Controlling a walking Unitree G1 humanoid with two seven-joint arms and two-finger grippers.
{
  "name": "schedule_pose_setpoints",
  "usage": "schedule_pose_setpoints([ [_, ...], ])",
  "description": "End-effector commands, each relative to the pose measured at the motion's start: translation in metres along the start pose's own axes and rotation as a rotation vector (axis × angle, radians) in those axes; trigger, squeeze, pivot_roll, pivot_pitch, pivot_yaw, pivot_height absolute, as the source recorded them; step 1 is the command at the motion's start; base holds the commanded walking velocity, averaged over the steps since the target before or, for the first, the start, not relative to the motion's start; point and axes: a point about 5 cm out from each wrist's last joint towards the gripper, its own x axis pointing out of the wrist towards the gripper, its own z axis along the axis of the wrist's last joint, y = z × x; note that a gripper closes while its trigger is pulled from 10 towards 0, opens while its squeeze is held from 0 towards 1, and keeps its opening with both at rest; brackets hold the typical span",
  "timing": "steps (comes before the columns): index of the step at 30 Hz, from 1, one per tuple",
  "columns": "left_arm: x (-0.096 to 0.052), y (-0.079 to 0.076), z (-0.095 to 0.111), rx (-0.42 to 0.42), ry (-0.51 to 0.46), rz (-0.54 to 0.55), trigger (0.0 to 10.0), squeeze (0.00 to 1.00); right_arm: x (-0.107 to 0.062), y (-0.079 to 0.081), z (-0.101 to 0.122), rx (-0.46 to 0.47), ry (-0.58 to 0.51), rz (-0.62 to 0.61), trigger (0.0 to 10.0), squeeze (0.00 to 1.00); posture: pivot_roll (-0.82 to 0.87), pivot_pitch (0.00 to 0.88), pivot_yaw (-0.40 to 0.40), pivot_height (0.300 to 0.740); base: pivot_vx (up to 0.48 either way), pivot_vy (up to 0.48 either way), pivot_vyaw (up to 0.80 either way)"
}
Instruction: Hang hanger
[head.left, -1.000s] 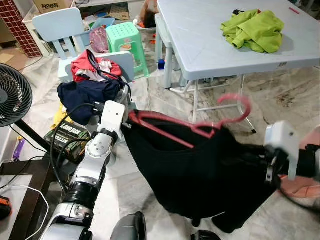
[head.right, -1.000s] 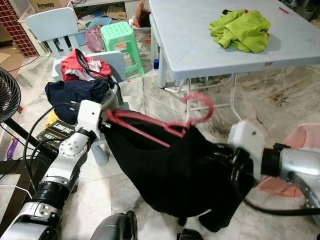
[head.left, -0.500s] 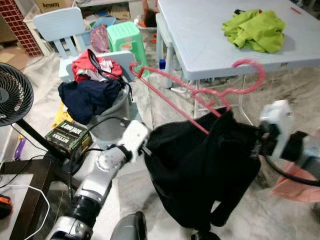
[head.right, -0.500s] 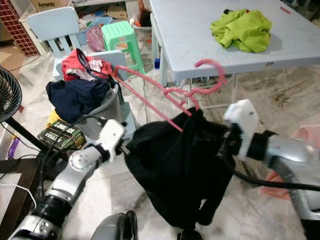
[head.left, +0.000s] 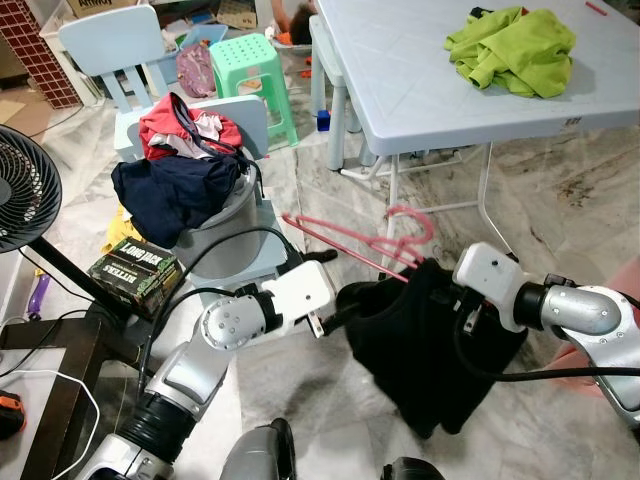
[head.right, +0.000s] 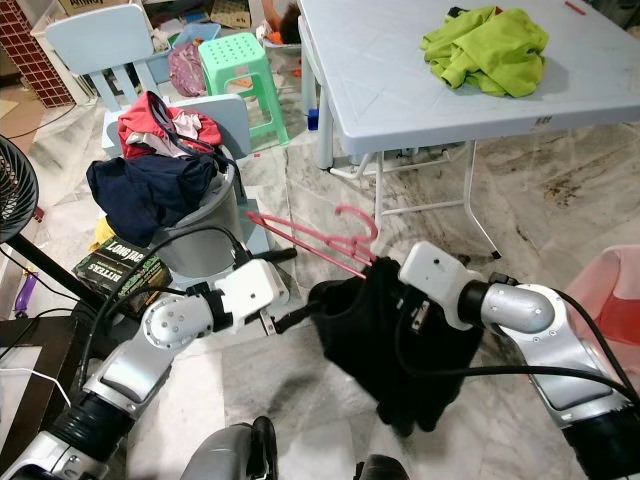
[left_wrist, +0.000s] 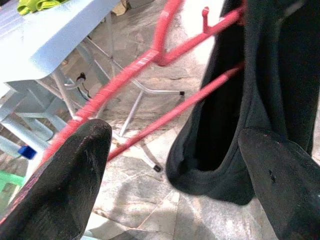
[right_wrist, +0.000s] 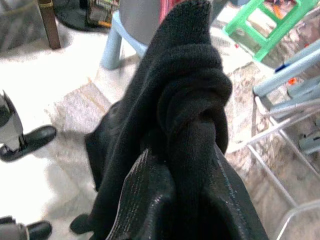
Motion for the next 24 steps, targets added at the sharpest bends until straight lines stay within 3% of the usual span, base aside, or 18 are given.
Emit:
schedule_pose_setpoints([
  [1,-0.01,0.006,-0.008,0.022,0.034,-0.024,10.0,1.0,0.0,0.004,-0.003,-0.059,0.015,0.045,10.0,0.0,-0.08,0.092,0.046,0.74,0.0,0.0,0.0],
  [4,-0.013,0.006,-0.01,0.024,0.041,-0.046,10.0,1.0,0.001,0.007,-0.006,-0.074,0.029,0.062,10.0,0.0,-0.08,0.092,0.046,0.74,0.0,0.0,0.0],
  [8,-0.026,0.002,-0.013,-0.041,0.024,-0.124,10.0,1.0,0.003,0.016,-0.01,-0.096,0.039,0.132,10.0,0.0,-0.08,0.092,0.045,0.74,0.0,0.0,0.0],
  [9,-0.036,-0.002,-0.012,-0.085,0.001,-0.186,10.0,0.0,0.005,0.026,-0.01,-0.117,0.019,0.218,10.0,0.0,-0.07,0.093,0.041,0.74,0.0,0.0,0.0],
  [11,-0.041,-0.002,-0.014,-0.138,0.0,-0.223,10.0,0.0,0.004,0.032,-0.007,-0.135,-0.01,0.284,10.0,0.0,-0.07,0.093,0.04,0.74,0.0,0.0,0.0],
  [18,-0.043,0.002,-0.021,-0.122,0.02,-0.29,10.0,0.0,-0.005,0.036,0.0,-0.149,-0.047,0.391,10.0,0.0,-0.08,0.087,0.036,0.74,0.0,0.0,0.0],
  [19,-0.043,0.002,-0.021,-0.123,0.02,-0.298,9.6,0.0,-0.007,0.036,0.001,-0.155,-0.044,0.403,10.0,0.0,-0.08,0.087,0.036,0.74,0.0,0.0,0.0],
  [20,-0.042,0.002,-0.021,-0.124,0.019,-0.309,3.7,0.0,-0.008,0.035,0.001,-0.16,-0.044,0.404,10.0,0.0,-0.08,0.087,0.036,0.74,0.0,0.0,0.0],
  [21,-0.041,0.002,-0.021,-0.129,0.017,-0.324,2.3,0.0,-0.008,0.032,0.002,-0.164,-0.047,0.402,10.0,0.0,-0.08,0.087,0.036,0.74,0.0,0.0,0.0],
  [23,-0.041,0.002,-0.021,-0.131,0.016,-0.327,2.3,0.0,-0.009,0.032,0.002,-0.164,-0.049,0.402,10.0,0.0,-0.08,0.087,0.036,0.74,0.0,0.0,0.0],
  [24,-0.04,0.002,-0.021,-0.128,0.016,-0.332,0.0,0.0,-0.008,0.031,0.003,-0.166,-0.053,0.404,10.0,0.0,-0.09,0.079,0.036,0.74,0.0,0.0,0.0],
])
